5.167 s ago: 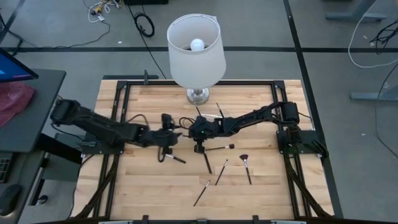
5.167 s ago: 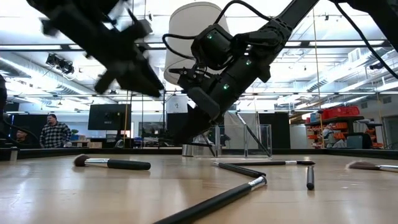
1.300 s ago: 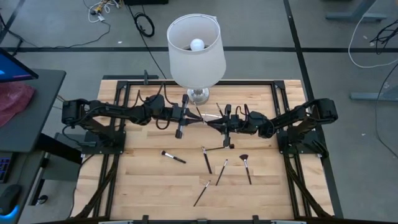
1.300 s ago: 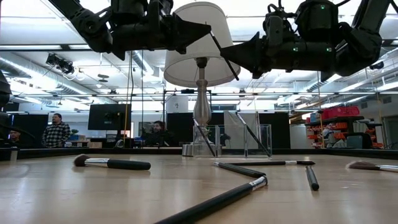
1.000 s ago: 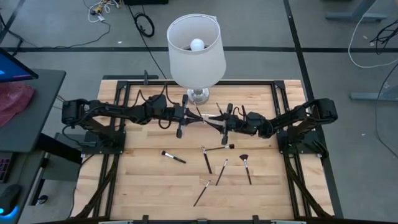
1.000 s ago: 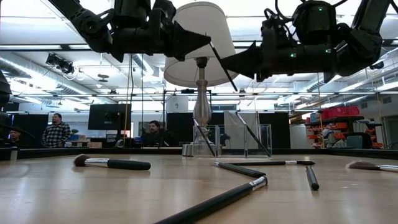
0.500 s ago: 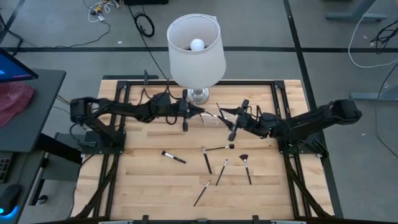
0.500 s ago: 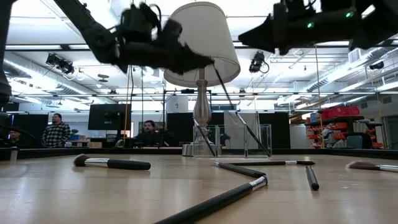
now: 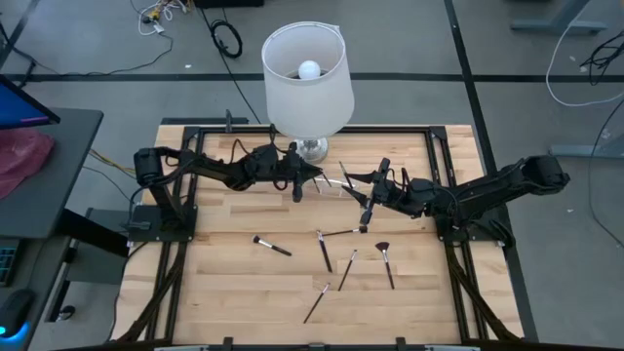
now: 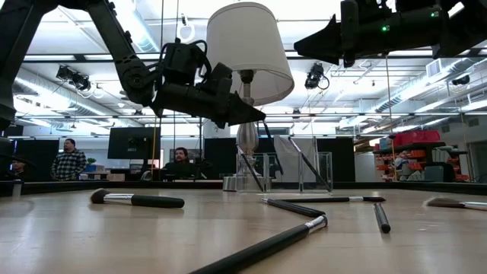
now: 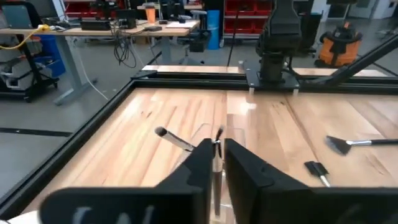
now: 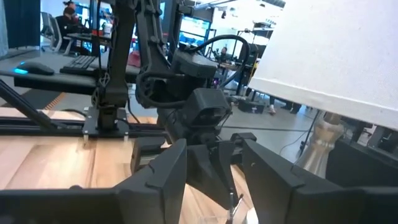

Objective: Put items in baskets/containers
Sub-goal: Put the black liner brush into the transparent organizer, then put the black eyeshadow brush into the transparent organizer

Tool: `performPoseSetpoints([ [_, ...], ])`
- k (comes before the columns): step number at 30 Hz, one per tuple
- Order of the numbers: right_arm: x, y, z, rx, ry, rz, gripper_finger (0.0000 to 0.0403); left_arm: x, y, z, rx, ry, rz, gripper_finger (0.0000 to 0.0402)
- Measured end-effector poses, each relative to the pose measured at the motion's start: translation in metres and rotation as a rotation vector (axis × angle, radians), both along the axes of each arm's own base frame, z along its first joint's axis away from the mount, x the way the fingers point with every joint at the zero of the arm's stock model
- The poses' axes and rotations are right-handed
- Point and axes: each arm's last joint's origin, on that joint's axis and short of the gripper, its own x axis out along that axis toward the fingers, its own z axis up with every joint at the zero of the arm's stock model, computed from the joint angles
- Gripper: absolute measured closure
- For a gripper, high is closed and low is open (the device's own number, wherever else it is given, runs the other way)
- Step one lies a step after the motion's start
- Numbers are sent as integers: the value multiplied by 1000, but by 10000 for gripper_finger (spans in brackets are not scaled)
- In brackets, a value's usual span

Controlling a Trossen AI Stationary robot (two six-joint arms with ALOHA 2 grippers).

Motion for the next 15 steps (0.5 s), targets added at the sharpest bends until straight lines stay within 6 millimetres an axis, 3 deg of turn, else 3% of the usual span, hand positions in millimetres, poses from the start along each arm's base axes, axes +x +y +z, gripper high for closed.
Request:
performPoseSetpoints([
  [9, 0, 0, 0, 20, -9, 2, 246, -1, -1, -1, -36, 29, 11, 264],
  [15, 0, 0, -1, 22, 5, 5, 246, -13, -14, 44, -4, -73, -63, 240],
])
